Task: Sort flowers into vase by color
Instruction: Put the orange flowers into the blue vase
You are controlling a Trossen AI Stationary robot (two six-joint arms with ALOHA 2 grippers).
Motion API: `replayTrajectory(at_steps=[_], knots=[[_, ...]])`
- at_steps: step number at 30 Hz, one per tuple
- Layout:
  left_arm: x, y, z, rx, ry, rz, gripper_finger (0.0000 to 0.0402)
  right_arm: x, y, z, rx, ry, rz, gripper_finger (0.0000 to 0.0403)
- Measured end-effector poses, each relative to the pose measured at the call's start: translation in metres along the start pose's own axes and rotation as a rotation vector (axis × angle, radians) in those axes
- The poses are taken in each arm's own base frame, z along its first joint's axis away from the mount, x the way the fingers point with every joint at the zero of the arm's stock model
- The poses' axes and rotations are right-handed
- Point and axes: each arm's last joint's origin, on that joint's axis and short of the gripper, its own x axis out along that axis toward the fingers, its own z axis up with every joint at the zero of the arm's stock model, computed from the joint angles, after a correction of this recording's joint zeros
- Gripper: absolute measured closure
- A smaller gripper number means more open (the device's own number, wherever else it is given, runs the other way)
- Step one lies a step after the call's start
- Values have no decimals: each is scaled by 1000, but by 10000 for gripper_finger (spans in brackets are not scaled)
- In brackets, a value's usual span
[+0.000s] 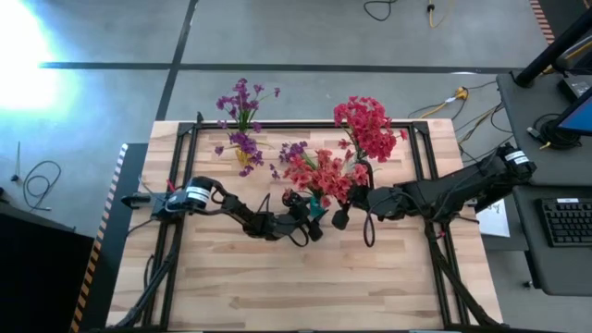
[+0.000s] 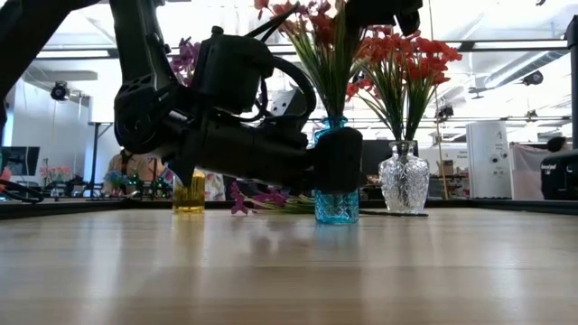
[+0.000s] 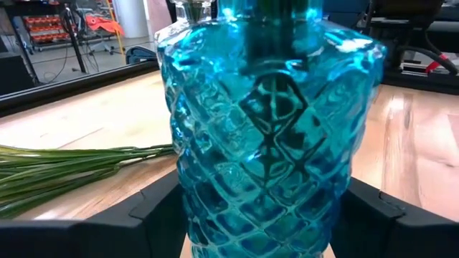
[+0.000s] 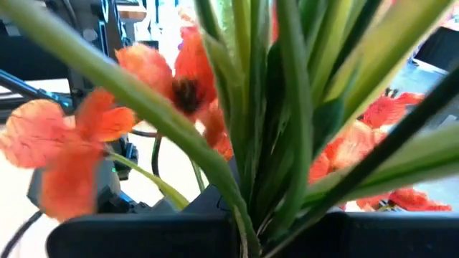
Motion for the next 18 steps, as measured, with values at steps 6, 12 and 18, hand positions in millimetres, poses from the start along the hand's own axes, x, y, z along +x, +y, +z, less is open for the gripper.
replayTrajectory(at_steps=[6, 12, 18], knots=[[-1, -1, 0, 3, 5, -2, 151, 8, 6, -8, -7, 29, -3, 390], [-1, -1, 0, 3, 7, -2, 151, 13, 10, -14, -12, 47, -6, 390], [-2, -2, -1, -8, 9, -4, 151, 17, 13, -18, -6, 60, -8, 390]])
